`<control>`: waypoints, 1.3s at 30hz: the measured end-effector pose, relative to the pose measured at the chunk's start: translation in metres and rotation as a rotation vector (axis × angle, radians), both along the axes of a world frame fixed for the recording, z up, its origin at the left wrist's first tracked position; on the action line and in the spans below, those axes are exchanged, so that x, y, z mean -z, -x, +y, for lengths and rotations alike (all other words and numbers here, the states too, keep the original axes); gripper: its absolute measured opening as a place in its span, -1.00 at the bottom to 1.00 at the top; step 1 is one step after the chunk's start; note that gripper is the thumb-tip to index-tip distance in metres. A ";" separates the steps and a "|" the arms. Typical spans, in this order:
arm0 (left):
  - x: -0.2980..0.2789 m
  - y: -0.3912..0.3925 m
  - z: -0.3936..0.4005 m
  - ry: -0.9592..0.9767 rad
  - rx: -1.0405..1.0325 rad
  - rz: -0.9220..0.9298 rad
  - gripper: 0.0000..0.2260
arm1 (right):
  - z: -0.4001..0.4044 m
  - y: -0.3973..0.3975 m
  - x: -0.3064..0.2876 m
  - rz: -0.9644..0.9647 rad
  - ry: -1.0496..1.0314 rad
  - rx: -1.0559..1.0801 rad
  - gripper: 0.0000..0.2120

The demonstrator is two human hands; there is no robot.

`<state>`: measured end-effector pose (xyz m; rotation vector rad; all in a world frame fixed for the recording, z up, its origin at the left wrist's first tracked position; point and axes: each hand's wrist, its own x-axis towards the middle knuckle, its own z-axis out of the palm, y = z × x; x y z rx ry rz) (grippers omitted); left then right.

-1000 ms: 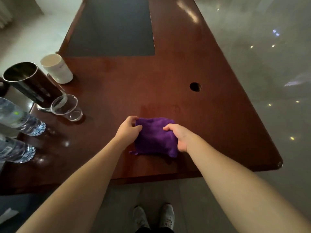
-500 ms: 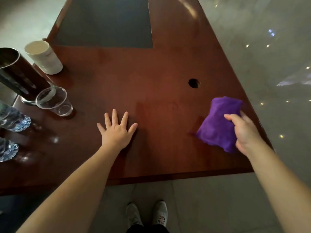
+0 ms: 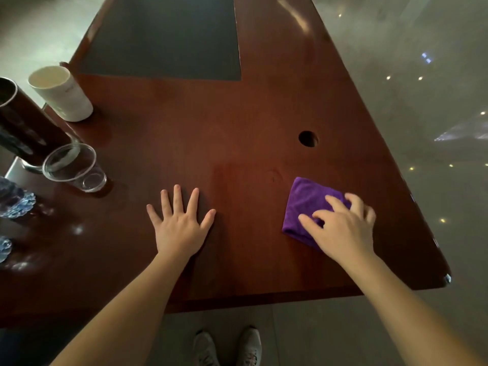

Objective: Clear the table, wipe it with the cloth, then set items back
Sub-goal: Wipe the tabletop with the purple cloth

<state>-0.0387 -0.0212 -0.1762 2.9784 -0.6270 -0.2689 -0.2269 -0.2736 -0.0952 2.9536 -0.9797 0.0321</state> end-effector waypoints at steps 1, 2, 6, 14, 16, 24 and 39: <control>0.000 0.001 0.000 0.003 -0.003 -0.008 -0.27 | -0.005 -0.005 0.002 -0.102 -0.004 -0.065 -0.55; 0.001 0.001 0.000 0.005 -0.003 -0.016 -0.27 | -0.009 -0.012 0.004 -0.140 -0.060 -0.120 -0.57; 0.001 0.002 0.000 0.002 -0.007 -0.040 -0.26 | -0.019 -0.022 0.030 0.152 -0.194 -0.165 -0.26; 0.000 0.003 0.001 -0.007 -0.016 -0.056 -0.28 | -0.021 -0.020 0.062 0.142 -0.086 0.109 -0.14; 0.000 0.003 0.001 -0.009 -0.017 -0.052 -0.28 | -0.021 -0.027 0.063 0.111 -0.080 0.207 -0.19; -0.002 0.004 0.000 -0.005 -0.022 -0.058 -0.28 | -0.048 -0.075 0.059 -0.031 -0.213 0.415 -0.43; 0.001 0.002 0.001 -0.004 -0.022 -0.084 -0.29 | 0.073 -0.179 0.061 0.037 -0.212 -0.388 -0.46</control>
